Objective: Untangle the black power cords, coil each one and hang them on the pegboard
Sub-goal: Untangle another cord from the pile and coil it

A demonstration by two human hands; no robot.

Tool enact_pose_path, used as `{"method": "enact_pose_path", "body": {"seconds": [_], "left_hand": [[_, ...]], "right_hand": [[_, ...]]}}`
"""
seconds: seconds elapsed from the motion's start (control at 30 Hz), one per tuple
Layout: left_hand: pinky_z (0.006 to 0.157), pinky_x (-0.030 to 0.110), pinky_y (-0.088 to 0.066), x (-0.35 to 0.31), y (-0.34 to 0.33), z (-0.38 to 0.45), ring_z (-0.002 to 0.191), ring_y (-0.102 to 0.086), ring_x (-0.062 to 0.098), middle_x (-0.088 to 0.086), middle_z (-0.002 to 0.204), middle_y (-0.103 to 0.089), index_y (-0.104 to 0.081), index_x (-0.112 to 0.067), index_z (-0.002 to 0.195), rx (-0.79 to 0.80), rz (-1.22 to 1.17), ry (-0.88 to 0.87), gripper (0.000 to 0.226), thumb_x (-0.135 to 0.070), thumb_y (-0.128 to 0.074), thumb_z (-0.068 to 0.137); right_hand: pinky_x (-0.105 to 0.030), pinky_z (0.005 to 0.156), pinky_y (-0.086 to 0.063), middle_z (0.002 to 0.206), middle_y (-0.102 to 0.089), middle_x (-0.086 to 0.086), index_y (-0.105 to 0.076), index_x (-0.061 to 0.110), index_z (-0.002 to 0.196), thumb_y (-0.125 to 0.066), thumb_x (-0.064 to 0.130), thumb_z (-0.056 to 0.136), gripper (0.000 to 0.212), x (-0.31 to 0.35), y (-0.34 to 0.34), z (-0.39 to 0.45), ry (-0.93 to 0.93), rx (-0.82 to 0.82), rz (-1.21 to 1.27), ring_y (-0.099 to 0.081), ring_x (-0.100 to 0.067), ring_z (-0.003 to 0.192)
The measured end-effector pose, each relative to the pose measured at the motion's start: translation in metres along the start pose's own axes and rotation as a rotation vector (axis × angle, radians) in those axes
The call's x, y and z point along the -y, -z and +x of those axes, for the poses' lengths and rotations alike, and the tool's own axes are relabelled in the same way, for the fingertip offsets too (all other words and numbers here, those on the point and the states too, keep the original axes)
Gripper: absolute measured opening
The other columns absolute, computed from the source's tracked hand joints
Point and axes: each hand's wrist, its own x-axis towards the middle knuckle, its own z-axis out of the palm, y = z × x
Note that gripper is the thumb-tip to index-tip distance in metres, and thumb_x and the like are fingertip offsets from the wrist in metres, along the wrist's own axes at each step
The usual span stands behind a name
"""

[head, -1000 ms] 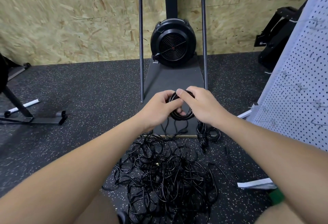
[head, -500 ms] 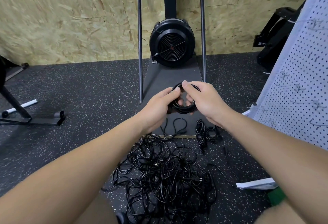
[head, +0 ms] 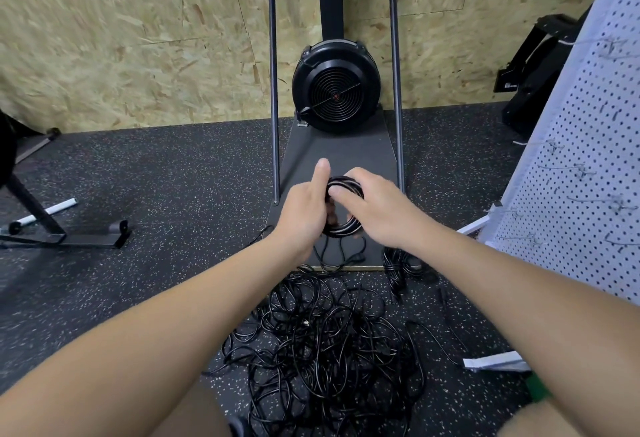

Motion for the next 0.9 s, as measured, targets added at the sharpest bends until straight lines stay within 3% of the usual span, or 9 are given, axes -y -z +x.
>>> {"method": "enact_pose_path", "body": {"seconds": [0.17, 0.23, 0.3, 0.4, 0.47, 0.53, 0.63, 0.77, 0.9], "left_hand": [[0.064, 0.043, -0.029, -0.004, 0.011, 0.006, 0.063, -0.032, 0.022, 0.006, 0.064, -0.04, -0.042, -0.016, 0.067, -0.044, 0.116, -0.086, 0.061, -0.063, -0.045, 0.106], [0.063, 0.046, -0.026, -0.004, 0.014, 0.008, 0.064, -0.027, 0.025, 0.011, 0.068, -0.036, -0.039, -0.015, 0.069, -0.058, 0.101, -0.094, 0.06, -0.063, -0.047, 0.104], [0.063, 0.048, -0.026, -0.003, 0.018, 0.011, 0.065, -0.025, 0.028, 0.011, 0.07, -0.034, -0.032, -0.011, 0.071, -0.07, 0.126, -0.101, 0.063, -0.064, -0.048, 0.102], [0.062, 0.046, -0.028, -0.004, 0.024, 0.014, 0.061, -0.028, 0.026, 0.012, 0.065, -0.036, -0.038, -0.011, 0.064, -0.069, 0.17, -0.099, 0.062, -0.06, -0.047, 0.102], [0.061, 0.04, -0.032, -0.005, 0.025, 0.013, 0.053, -0.036, 0.023, 0.006, 0.058, -0.046, -0.057, -0.016, 0.058, -0.056, 0.212, -0.095, 0.062, -0.057, -0.047, 0.104], [0.062, 0.039, -0.034, -0.003, 0.025, 0.012, 0.052, -0.038, 0.022, 0.005, 0.057, -0.05, -0.062, -0.019, 0.057, -0.033, 0.224, -0.093, 0.062, -0.056, -0.048, 0.105], [0.062, 0.041, -0.031, -0.004, 0.026, 0.011, 0.054, -0.036, 0.022, 0.006, 0.058, -0.049, -0.059, -0.02, 0.056, -0.047, 0.214, -0.088, 0.061, -0.056, -0.049, 0.105], [0.061, 0.037, -0.031, -0.005, 0.031, 0.014, 0.055, -0.037, 0.022, 0.007, 0.061, -0.051, -0.063, -0.019, 0.06, -0.064, 0.19, -0.057, 0.056, -0.052, -0.051, 0.104], [0.056, 0.035, -0.022, -0.012, 0.037, 0.014, 0.058, -0.031, 0.021, 0.014, 0.075, -0.053, -0.062, -0.016, 0.068, -0.002, 0.095, -0.034, 0.049, -0.043, -0.053, 0.108]], "right_hand": [[-0.034, 0.084, -0.063, 0.117, -0.076, 0.009, -0.054, 0.031, 0.137, -0.072, 0.054, 0.102, 0.045, -0.014, 0.013, -0.009, -0.086, 0.339, 0.17, -0.079, -0.009, 0.088], [-0.029, 0.085, -0.059, 0.111, -0.081, 0.005, -0.061, 0.027, 0.132, -0.076, 0.043, 0.102, 0.037, -0.026, 0.019, -0.012, -0.087, 0.387, 0.132, -0.077, -0.008, 0.09], [-0.033, 0.096, -0.058, 0.11, -0.081, 0.007, -0.074, 0.022, 0.122, -0.077, 0.034, 0.103, 0.023, -0.035, 0.026, -0.012, -0.06, 0.398, 0.044, -0.076, -0.007, 0.097], [-0.018, 0.08, -0.052, 0.099, -0.081, 0.014, -0.083, 0.021, 0.107, -0.075, 0.031, 0.105, 0.013, -0.042, 0.033, -0.011, -0.063, 0.432, -0.022, -0.068, 0.003, 0.075], [-0.03, 0.074, -0.054, 0.085, -0.076, 0.019, -0.081, 0.032, 0.093, -0.075, 0.042, 0.103, 0.015, -0.05, 0.038, -0.005, -0.052, 0.389, -0.217, -0.063, -0.006, 0.068], [-0.04, 0.079, -0.059, 0.083, -0.074, 0.018, -0.077, 0.037, 0.085, -0.075, 0.044, 0.102, 0.018, -0.059, 0.043, 0.0, -0.058, 0.375, -0.361, -0.069, -0.011, 0.076], [-0.035, 0.073, -0.056, 0.075, -0.073, 0.016, -0.077, 0.029, 0.089, -0.074, 0.036, 0.104, 0.016, -0.064, 0.045, -0.001, -0.059, 0.419, -0.438, -0.066, 0.0, 0.068], [-0.043, 0.081, -0.059, 0.087, -0.071, 0.007, -0.078, 0.027, 0.091, -0.069, 0.042, 0.106, 0.024, -0.069, 0.047, 0.003, -0.016, 0.224, -0.571, -0.069, -0.014, 0.08], [-0.031, 0.071, -0.061, 0.073, -0.077, 0.0, -0.077, 0.013, 0.083, -0.063, 0.021, 0.108, 0.03, -0.061, 0.051, 0.006, -0.106, -0.022, -0.161, -0.077, -0.013, 0.066]]}}
